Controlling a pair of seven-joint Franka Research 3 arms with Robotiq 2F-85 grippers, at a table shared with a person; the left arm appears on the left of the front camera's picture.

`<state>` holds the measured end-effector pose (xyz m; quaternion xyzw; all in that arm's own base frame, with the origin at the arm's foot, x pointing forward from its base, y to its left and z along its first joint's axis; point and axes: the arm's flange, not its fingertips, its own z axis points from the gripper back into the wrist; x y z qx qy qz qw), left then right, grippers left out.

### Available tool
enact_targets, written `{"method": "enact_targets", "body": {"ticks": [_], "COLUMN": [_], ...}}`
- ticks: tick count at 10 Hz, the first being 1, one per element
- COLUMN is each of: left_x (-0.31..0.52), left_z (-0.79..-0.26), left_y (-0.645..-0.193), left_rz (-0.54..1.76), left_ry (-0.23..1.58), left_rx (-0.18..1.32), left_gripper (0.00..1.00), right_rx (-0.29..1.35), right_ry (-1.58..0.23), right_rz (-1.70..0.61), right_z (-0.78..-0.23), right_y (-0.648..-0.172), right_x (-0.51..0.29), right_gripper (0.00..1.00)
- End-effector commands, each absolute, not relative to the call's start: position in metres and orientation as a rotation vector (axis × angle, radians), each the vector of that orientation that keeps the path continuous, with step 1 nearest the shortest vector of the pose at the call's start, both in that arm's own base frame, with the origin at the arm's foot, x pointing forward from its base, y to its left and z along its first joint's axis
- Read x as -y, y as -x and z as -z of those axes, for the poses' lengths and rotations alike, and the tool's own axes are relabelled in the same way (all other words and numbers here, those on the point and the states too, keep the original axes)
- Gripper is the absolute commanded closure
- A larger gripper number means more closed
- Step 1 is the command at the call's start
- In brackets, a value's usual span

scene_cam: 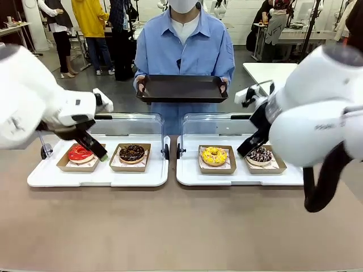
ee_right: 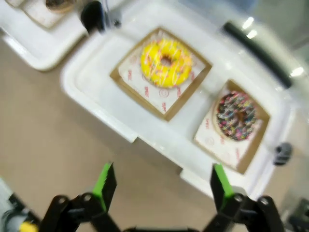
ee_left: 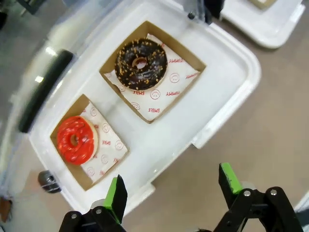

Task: Provide the desired donut to the person.
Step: Pick up and lift the Paper togo box containing the Donut pointed at by the person.

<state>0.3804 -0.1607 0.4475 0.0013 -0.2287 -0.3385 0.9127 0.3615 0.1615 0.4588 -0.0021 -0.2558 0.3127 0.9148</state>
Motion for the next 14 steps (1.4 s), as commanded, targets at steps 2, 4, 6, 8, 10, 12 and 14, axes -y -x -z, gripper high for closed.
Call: {"method": "enact_targets", "body": {"ticks": [2,4,6,8,10,12,14], "left_x": [0.161,0.162,0.158,0.158,0.158,0.160,0.117], "left_z": [-0.543,-0.576,-0.577,-0.577,-0.577,-0.577,-0.588], "left_y": [-0.363,-0.350,-0.351,-0.351,-0.351,-0.350,-0.371], "left_rz": [0.703,0.668,0.696,0.696,0.696,0.693,0.822], "left_ry": [0.016,-0.008,-0.004,-0.004,-0.004,-0.009,0.334], "left_rx": [0.456,0.484,0.484,0.484,0.484,0.470,0.388], "left_gripper": [0.00,0.00,0.00,0.00,0.00,0.00,0.00], "right_rx": [0.467,0.464,0.485,0.485,0.485,0.471,0.434], "right_ry": [-0.018,-0.010,0.005,0.005,0.005,0.009,-0.339], "right_rz": [-0.584,-0.569,-0.591,-0.591,-0.591,-0.584,-0.725], "right_z": [-0.543,-0.582,-0.578,-0.578,-0.578,-0.581,-0.594], "right_y": [-0.329,-0.308,-0.311,-0.311,-0.311,-0.308,-0.319], "right_x": [-0.164,-0.164,-0.157,-0.157,-0.157,-0.159,-0.103], "right_gripper": [0.00,0.00,0.00,0.00,0.00,0.00,0.00]}}
